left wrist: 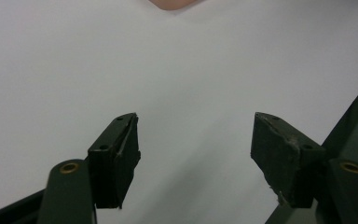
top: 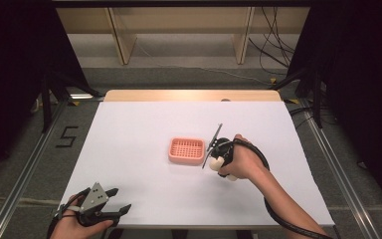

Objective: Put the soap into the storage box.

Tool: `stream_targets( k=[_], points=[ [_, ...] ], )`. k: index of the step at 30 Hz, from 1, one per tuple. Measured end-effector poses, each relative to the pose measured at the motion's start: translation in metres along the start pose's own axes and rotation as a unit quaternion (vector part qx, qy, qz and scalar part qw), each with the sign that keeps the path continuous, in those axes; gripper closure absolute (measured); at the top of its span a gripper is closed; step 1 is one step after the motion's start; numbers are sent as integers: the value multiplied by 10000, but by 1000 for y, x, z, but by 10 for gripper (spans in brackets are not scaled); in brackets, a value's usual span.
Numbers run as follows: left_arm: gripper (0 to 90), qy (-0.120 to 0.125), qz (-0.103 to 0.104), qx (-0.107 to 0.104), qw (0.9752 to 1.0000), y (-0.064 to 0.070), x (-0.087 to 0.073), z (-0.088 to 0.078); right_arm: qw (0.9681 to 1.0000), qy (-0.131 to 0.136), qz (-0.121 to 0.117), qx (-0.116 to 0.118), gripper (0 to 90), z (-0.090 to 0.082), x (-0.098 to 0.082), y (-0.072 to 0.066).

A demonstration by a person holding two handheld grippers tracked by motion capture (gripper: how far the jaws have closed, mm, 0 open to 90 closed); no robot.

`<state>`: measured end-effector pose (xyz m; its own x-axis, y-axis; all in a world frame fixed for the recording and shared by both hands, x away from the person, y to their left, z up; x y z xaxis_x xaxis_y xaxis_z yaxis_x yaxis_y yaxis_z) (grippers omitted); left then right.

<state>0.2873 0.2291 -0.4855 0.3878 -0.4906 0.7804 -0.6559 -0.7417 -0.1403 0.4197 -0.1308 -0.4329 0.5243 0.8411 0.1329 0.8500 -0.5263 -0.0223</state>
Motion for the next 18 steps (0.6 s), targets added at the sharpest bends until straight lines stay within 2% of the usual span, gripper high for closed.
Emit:
stream_targets(
  k=[1,5,6,7,8,9,10,11,12,13,15,16,17,18],
  points=[
    [319,-16,-6,-4,10000,0,0,0,9999,2,-143,-31,507,0,1,3],
    [319,-24,64,-58,10000,0,0,1,9998,44,-170,-92,507,0,3,3],
    [319,5,-98,-62,9999,3,0,1,9997,53,-236,-105,507,0,4,4],
    [319,-29,54,-27,10000,2,0,1,9997,25,-216,-84,507,-1,4,4],
    [319,25,78,-38,10000,2,1,1,9997,57,-250,-65,507,0,5,5],
    [319,36,41,-84,9999,3,0,2,9996,60,-251,-65,507,0,5,5],
    [319,-55,-2,-59,10000,4,-1,2,9998,89,-148,-21,507,0,6,3],
    [319,-55,-2,-59,10000,4,-1,2,9997,67,-231,-42,507,0,7,5],
    [319,-52,97,-15,9999,2,0,1,9997,67,-231,-42,507,0,7,5],
    [319,17,-2,-49,10000,4,0,2,9998,87,-157,-56,507,0,8,4],
    [319,-38,70,-38,10000,3,0,1,9997,72,-232,-96,507,0,9,6],
    [319,-44,-30,-54,10000,5,0,1,9997,83,-229,-100,507,0,10,6],
    [319,-23,142,-45,9999,2,1,1,9996,65,-254,-112,507,-1,12,6],
    [319,-19,157,-43,9999,2,1,1,9998,62,-172,-88,507,-1,13,5]
  ],
)
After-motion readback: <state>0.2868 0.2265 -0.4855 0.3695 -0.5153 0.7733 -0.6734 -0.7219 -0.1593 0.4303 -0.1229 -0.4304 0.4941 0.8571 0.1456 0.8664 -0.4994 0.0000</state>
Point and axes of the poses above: each handheld gripper's, and its own axes: z roughly forward along the jaws, x roughly out of its top, y roughly to its right, the point moved 3 cm from there along z, roughly forward along the jaws, and after that the axes turned 5 degrees about x, right-handed, at the moved point
